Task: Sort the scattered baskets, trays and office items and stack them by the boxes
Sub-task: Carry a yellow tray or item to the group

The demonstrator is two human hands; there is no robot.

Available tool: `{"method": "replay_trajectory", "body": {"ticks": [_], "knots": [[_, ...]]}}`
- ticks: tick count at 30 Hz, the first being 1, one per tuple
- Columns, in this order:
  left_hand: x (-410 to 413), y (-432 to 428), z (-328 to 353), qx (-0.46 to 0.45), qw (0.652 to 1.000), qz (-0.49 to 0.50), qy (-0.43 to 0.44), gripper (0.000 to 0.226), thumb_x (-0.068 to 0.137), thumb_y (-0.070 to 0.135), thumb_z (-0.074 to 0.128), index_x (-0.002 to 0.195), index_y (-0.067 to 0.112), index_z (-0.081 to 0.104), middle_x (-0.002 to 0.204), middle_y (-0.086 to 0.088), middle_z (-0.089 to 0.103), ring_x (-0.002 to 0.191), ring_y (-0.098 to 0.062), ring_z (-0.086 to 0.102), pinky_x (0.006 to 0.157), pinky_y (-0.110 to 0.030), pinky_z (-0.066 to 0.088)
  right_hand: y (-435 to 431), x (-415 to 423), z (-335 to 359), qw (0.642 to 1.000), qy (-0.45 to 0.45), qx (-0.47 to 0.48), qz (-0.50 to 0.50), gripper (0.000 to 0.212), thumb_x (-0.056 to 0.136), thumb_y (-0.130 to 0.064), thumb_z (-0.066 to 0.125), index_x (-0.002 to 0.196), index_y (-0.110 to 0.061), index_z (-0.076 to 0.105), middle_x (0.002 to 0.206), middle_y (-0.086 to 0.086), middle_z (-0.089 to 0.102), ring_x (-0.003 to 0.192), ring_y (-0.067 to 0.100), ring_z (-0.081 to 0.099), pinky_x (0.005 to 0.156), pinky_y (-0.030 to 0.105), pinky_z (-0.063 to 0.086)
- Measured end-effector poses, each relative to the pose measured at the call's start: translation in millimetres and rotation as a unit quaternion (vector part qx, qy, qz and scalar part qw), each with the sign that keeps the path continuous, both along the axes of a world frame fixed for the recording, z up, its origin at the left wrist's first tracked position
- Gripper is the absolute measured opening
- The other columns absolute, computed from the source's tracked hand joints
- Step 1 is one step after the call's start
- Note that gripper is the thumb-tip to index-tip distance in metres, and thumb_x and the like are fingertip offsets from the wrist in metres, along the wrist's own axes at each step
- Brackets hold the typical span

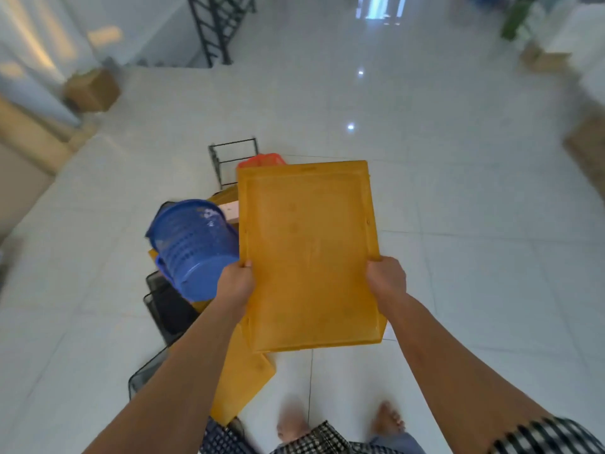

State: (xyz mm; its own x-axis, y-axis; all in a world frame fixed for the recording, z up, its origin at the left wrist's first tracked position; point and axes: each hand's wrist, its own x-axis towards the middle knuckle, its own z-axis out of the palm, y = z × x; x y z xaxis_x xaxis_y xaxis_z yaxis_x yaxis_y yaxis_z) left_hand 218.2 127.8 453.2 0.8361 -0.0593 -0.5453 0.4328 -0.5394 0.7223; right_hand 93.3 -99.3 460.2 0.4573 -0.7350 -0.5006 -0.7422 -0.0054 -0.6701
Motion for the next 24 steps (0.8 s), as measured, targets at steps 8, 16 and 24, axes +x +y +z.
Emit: {"method": "replay_trajectory", "body": {"ticks": [8,16,24], "knots": [[-71.8,-152.9,5.1,-0.007,0.990,-0.136,0.031,0.046,0.109,0.029,0.037,0.148,0.006,0.044,0.141,-0.012,0.054,0.122,-0.035,0.053,0.104,-0.049,0.044,-115.1,-125.4,-3.1,0.992,0.009,-0.010,-0.125,0.034,0.093,-0.007,0.043,0.117,-0.007,0.066,0.086,-0.001,0.056,0.080,0.022,0.055,0.075,0.035,0.047],[-175.9,-289.2,11.4,0.006,0.974,-0.225,0.037,0.048,0.109,0.032,0.036,0.148,0.006,0.044,0.141,-0.013,0.054,0.123,-0.035,0.053,0.103,-0.050,0.042,-212.4,-259.7,-13.0,0.973,0.016,-0.008,-0.229,0.031,0.095,-0.011,0.043,0.118,-0.008,0.064,0.098,0.006,0.060,0.093,0.030,0.060,0.085,0.043,0.054],[-257.9,-393.9,12.6,0.002,0.951,-0.306,0.045,0.049,0.109,0.036,0.036,0.148,0.009,0.043,0.126,-0.008,0.058,0.109,-0.032,0.056,0.100,-0.053,0.046,-287.5,-361.9,-12.0,0.951,0.007,-0.003,-0.309,0.014,0.094,-0.009,0.042,0.096,-0.014,0.056,0.085,0.001,0.057,0.080,0.023,0.057,0.069,0.035,0.048]]}}
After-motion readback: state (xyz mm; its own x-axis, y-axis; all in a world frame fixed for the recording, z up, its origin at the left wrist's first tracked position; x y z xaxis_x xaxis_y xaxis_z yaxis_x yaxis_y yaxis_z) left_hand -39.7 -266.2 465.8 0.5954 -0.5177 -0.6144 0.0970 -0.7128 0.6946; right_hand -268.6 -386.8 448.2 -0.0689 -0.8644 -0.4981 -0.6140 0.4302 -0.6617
